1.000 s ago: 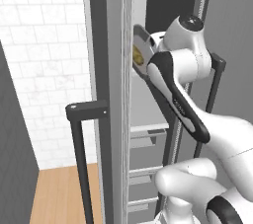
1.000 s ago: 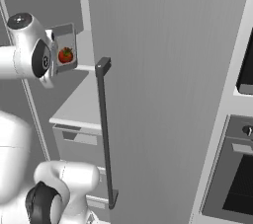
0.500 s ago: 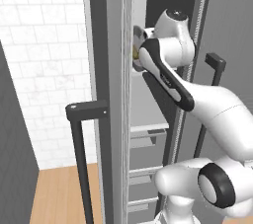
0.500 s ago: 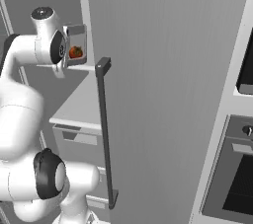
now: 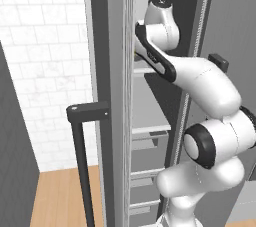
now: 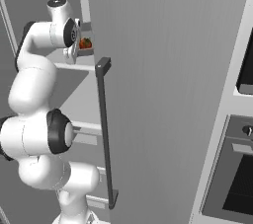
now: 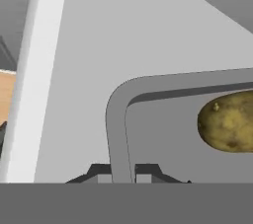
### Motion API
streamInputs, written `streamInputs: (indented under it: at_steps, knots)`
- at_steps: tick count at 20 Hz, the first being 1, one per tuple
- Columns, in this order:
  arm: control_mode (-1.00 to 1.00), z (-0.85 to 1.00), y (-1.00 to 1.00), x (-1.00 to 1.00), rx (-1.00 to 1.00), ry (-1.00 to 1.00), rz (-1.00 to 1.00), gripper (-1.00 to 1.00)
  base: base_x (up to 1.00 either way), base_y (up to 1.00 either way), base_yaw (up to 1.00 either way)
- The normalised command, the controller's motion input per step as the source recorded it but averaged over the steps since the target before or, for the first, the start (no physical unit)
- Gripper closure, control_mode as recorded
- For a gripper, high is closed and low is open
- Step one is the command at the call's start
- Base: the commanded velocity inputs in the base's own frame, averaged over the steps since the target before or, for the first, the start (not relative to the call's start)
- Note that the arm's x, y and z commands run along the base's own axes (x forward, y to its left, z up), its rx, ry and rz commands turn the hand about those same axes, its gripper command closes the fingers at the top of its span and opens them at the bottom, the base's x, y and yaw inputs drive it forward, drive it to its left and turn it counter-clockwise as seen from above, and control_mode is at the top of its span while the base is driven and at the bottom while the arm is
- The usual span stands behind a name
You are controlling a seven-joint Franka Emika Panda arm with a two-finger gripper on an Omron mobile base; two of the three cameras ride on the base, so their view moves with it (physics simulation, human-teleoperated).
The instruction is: Take the meat container that has the shrimp and place it on the second highest rack of the freezer. Then take the vegetable container that has the tomato and potato and place it on the highest rack of the freezer.
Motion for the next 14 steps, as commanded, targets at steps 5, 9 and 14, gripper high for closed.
streamInputs:
  at_steps: [5,9,14]
  knots:
    - [-1.0,-0.28,0.01,0.74,-0.03,0.05,-0.05,1.0,0.0,0.0,0.0]
    - [-1.0,-0.43,0.07,0.48,-0.06,0.1,0.0,-1.0,0.0,0.0,0.0]
    - [-1.0,-0.3,0.09,-0.2,-0.08,-0.04,0.0,-1.0,0.0,0.0,0.0]
